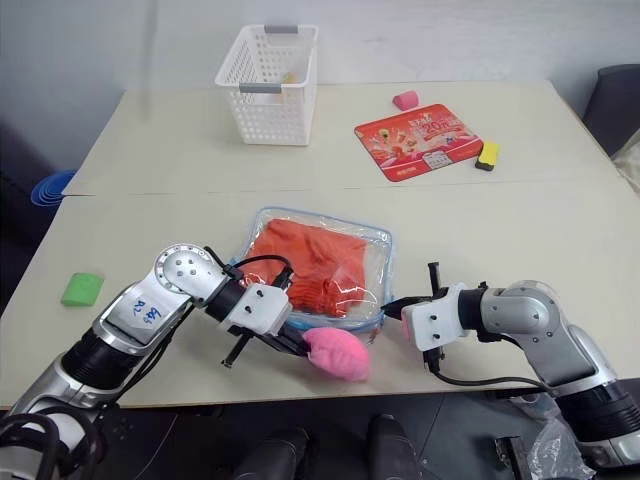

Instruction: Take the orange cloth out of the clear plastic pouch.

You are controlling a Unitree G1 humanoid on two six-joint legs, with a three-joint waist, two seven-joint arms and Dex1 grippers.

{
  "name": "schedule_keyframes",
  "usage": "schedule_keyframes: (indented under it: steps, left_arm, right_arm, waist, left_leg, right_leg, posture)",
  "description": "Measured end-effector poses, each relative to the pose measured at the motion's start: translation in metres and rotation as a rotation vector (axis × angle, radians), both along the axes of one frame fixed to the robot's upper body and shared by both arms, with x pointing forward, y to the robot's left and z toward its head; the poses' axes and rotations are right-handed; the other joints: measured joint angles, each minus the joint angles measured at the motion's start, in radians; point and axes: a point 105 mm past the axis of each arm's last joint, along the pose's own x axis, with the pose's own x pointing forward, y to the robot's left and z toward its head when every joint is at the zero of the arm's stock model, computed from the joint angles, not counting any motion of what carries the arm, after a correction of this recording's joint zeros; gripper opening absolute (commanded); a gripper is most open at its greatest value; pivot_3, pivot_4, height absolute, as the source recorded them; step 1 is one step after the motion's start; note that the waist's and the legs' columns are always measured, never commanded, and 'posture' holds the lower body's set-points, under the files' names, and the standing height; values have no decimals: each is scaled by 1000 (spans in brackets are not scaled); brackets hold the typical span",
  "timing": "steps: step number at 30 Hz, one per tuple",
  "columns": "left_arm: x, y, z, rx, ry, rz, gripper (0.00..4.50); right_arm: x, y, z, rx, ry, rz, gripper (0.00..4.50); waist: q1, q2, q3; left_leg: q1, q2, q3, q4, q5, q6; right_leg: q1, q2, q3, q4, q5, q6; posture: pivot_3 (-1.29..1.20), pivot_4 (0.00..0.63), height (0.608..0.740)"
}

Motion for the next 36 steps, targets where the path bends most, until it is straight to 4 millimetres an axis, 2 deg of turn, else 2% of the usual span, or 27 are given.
schedule_keyframes:
  steps: [3,10,15,19,22,25,27,29,32,35,36]
  left_arm:
    - [2,6,-3,-5,10,51,0]
    - [6,59,-21,62,55,285,0]
    - [11,87,-19,66,34,425,0]
    - [12,94,-18,55,29,465,0]
    - [13,82,-14,-5,46,455,0]
    - [15,62,5,-95,87,423,589]
    - [18,43,26,-174,126,384,1140]
    - [13,30,37,-201,162,339,1737]
    - [9,21,36,-185,207,300,2624]
    - [7,16,25,-136,212,280,3531]
    - [7,15,22,-121,204,276,3531]
  right_arm:
    - [3,-2,2,-4,-9,-2,42]
    - [3,-10,0,-33,-6,7,42]
    - [2,-13,0,-32,-3,19,42]
    - [3,-15,-1,-24,6,12,42]
    - [4,-15,-1,-25,2,15,42]
    - [5,-16,-1,-33,11,14,0]
    - [5,-17,-2,-24,48,-3,434]
    - [5,-17,-2,-18,68,-13,973]
    - [4,-18,-4,-19,74,-23,1965]
    - [-5,-21,-9,-52,92,-13,2001]
    - [-6,-22,-9,-57,91,-12,2001]
  waist:
    - [0,0,0]
    - [-2,0,0]
    - [1,0,0]
    - [0,0,0]
    - [1,0,0]
    - [1,0,0]
    - [1,0,0]
    - [-3,0,0]
    - [-10,0,0]
    - [-6,0,0]
    - [-5,0,0]
  left_leg:
    - [0,0,0,0,0,0]
    - [0,1,0,-1,0,0]
    - [0,0,0,-1,0,0]
    - [0,0,0,-1,0,0]
    - [0,0,0,-1,0,0]
    - [-1,0,0,0,0,0]
    - [-1,0,0,0,0,0]
    - [0,0,0,0,0,0]
    - [0,1,0,-1,0,0]
    - [0,1,0,-1,0,0]
    - [0,1,1,-1,0,0]
  right_leg:
    - [0,0,0,0,0,0]
    - [-1,1,0,0,0,0]
    - [-1,0,0,0,0,0]
    - [-1,0,0,0,0,0]
    - [-1,0,0,0,0,0]
    - [-1,0,0,0,0,0]
    - [-1,0,0,1,0,0]
    - [-1,0,0,1,0,0]
    - [-1,0,0,1,0,0]
    - [-1,0,0,1,0,0]
    - [-1,0,0,0,0,0]
  posture:
    - [0,150,740]
    - [0,150,740]
    - [0,150,740]
    - [0,150,740]
    - [0,150,740]
    - [0,150,740]
    - [0,150,740]
    - [0,150,740]
    - [0,150,740]
    - [0,150,740]
    - [0,150,740]
